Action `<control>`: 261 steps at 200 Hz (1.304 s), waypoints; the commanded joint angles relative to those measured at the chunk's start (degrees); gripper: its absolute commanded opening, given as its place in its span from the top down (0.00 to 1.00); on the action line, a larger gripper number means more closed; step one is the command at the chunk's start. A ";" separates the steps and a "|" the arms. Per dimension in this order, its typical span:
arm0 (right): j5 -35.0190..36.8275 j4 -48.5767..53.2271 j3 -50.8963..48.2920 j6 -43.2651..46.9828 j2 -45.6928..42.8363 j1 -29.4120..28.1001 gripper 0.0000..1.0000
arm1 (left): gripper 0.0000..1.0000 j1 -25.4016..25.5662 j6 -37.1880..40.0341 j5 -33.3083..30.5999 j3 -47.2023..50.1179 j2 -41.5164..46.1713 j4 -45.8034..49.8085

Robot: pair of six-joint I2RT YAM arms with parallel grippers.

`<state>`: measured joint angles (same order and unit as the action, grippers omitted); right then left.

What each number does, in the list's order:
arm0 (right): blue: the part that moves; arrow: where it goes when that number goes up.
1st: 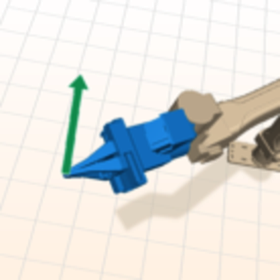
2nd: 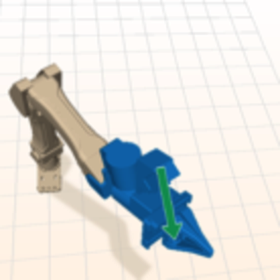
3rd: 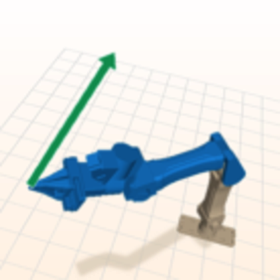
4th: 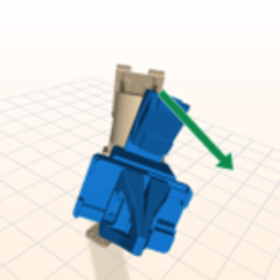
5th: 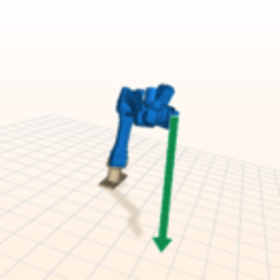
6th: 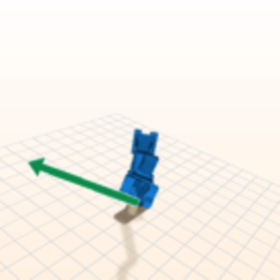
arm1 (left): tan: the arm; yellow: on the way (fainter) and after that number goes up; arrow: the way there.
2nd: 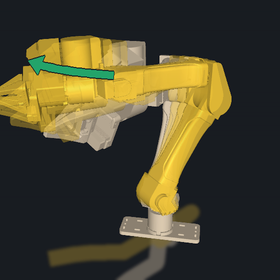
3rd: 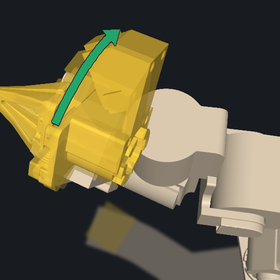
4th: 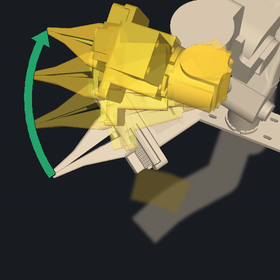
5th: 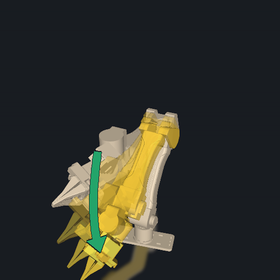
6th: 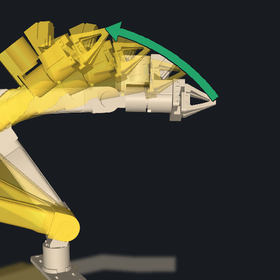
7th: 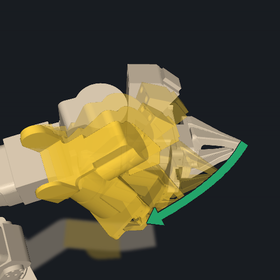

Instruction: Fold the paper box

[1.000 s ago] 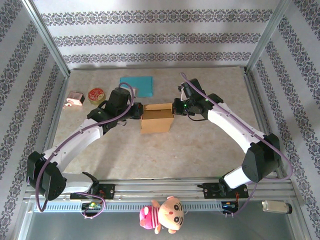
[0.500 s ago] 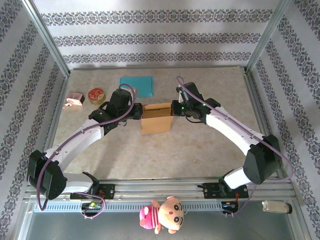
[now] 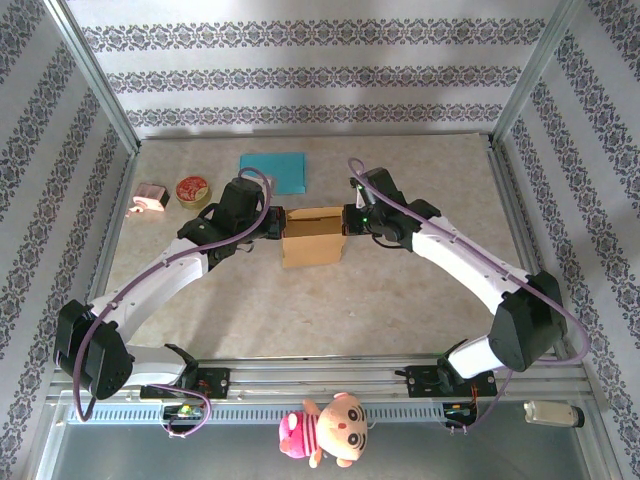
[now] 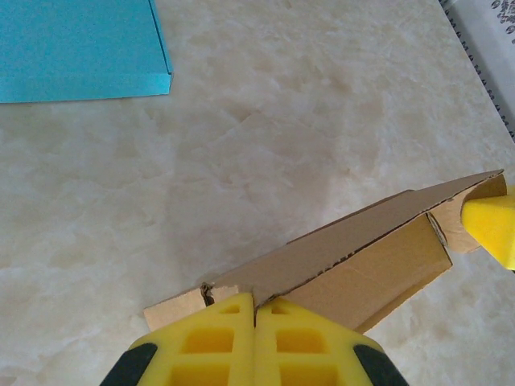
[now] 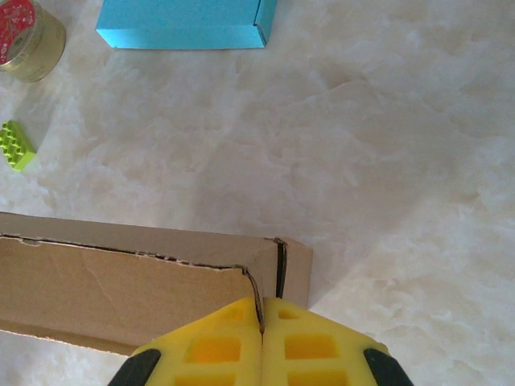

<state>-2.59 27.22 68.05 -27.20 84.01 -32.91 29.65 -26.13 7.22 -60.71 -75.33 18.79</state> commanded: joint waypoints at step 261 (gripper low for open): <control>3.21 -5.07 -11.66 -4.72 -2.18 -4.58 0.99 | 1.00 0.94 -3.18 0.18 0.88 -2.95 0.66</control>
<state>1.52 14.92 58.30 -31.35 79.66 -36.27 29.63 -27.99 4.84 -59.48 -76.20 17.47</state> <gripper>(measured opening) 0.059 0.048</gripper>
